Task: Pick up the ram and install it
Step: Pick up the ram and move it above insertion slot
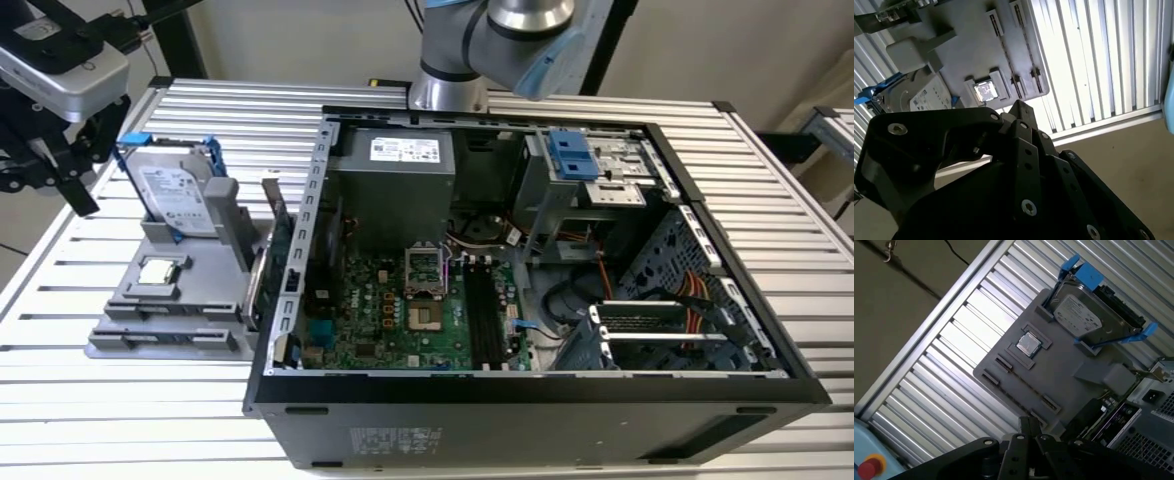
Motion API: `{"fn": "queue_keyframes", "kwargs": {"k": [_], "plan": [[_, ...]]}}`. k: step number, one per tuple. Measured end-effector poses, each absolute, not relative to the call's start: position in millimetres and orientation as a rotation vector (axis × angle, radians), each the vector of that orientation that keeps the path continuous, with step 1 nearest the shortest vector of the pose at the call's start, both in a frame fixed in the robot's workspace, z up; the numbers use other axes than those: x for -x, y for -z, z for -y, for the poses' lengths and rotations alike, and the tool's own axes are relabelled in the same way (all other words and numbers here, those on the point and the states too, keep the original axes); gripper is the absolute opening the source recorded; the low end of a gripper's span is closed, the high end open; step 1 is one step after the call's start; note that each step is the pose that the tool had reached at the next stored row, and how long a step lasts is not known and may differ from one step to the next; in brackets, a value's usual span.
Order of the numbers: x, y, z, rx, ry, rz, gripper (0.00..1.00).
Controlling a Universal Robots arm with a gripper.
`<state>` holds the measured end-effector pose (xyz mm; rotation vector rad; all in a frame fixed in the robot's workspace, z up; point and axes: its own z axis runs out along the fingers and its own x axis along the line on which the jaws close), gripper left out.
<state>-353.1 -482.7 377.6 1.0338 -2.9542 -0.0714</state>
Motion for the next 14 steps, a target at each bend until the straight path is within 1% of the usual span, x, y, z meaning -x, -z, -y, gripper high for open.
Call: {"fn": "queue_keyframes", "kwargs": {"k": [14], "plan": [[353.1,-377.5,482.7,-1.065,0.071,2.943,0.0]]}}
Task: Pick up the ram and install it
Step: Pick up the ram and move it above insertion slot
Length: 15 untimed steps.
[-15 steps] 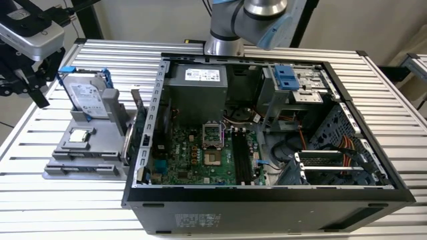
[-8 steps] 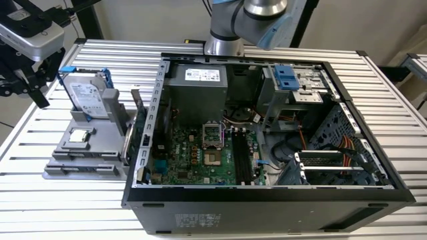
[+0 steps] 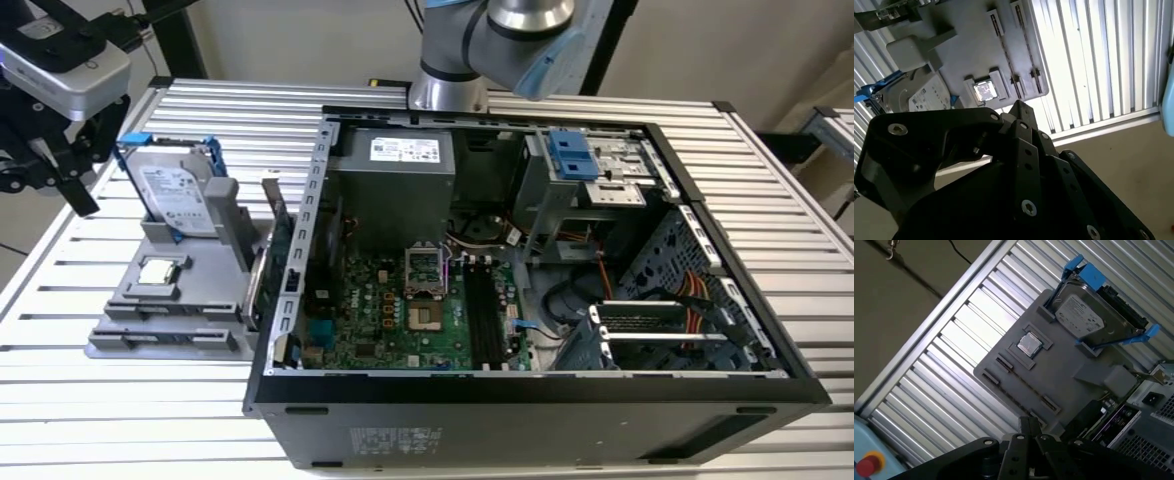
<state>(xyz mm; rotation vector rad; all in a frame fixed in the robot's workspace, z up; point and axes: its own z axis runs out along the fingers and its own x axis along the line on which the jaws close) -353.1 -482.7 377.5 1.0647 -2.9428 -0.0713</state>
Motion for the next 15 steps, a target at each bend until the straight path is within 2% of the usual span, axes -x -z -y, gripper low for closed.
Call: {"fn": "queue_keyframes", "kwargs": {"k": [15], "plan": [[353.1,-377.5,482.6,-1.123,0.071,2.92,0.0]]}}
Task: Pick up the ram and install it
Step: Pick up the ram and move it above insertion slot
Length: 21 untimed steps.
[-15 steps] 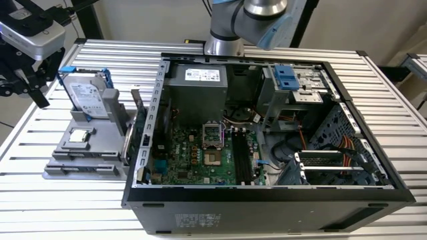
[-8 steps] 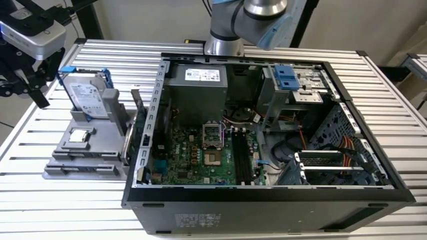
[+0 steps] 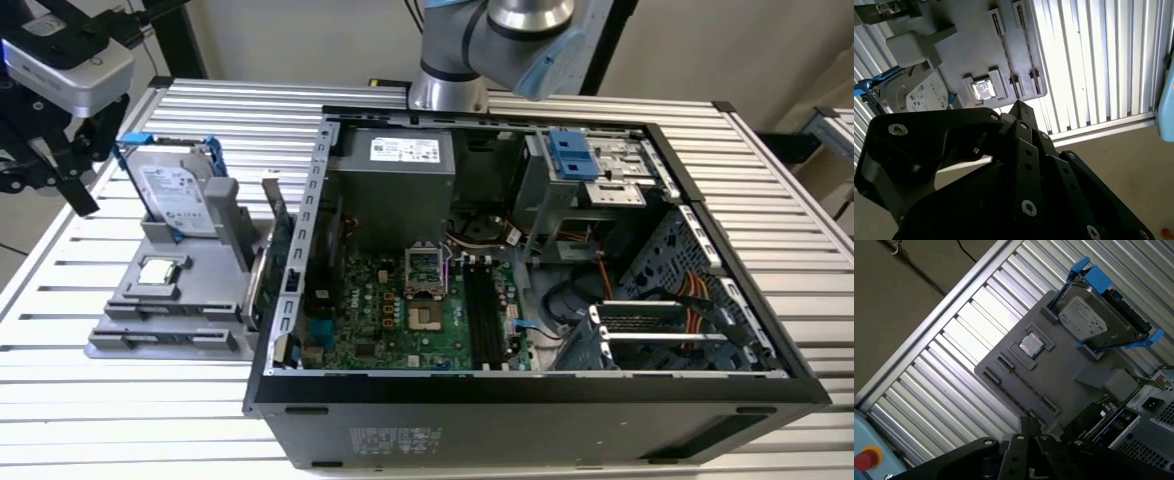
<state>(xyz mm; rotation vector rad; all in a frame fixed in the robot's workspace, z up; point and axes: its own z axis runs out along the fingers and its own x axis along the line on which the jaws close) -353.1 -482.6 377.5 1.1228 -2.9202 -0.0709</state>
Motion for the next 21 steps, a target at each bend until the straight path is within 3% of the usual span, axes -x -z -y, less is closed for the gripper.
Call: {"fn": "queue_keyframes", "kwargs": {"k": [21], "plan": [[353.1,-377.5,479.9,-1.327,0.068,2.829,0.0]]}}
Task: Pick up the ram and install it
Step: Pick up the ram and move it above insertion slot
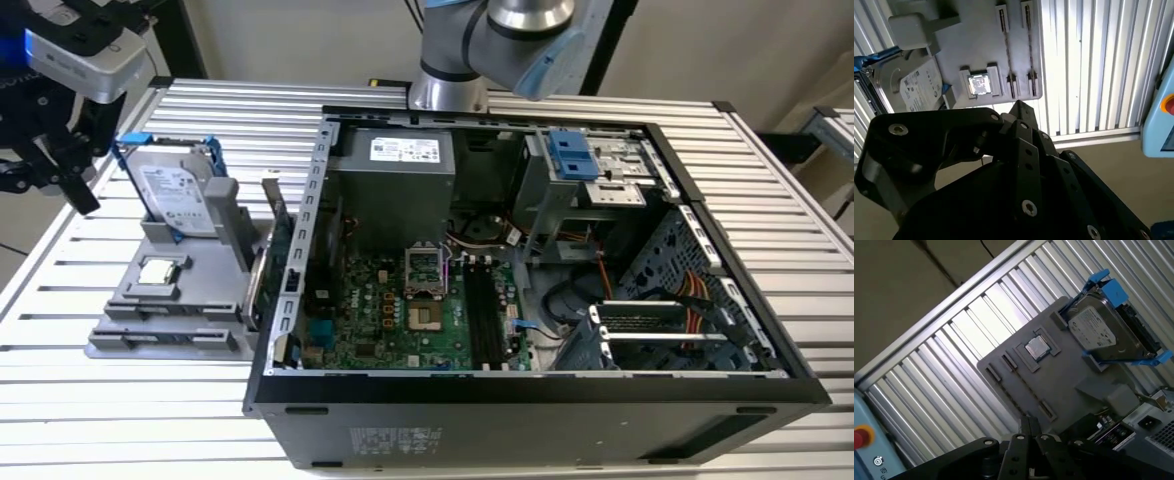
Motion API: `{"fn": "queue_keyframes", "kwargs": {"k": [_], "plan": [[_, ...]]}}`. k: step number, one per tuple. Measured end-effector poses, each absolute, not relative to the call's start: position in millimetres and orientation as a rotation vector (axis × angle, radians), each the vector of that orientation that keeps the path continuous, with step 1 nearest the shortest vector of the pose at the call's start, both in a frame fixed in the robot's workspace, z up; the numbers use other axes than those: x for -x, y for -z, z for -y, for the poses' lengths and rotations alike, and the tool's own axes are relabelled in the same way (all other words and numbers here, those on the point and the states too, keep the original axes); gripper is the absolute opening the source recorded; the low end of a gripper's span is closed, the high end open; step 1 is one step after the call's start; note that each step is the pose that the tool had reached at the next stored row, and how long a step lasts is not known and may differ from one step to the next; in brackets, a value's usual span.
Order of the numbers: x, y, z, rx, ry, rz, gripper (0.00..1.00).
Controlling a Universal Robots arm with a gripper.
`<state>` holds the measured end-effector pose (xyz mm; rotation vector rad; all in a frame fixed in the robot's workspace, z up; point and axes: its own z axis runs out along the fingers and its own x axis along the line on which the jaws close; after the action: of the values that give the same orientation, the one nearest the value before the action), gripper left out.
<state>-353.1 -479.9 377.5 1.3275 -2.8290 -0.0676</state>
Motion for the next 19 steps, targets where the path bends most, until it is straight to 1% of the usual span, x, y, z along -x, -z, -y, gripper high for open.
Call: {"fn": "queue_keyframes", "kwargs": {"k": [19], "plan": [[353.1,-377.4,478.7,-1.48,0.065,2.75,0.0]]}}
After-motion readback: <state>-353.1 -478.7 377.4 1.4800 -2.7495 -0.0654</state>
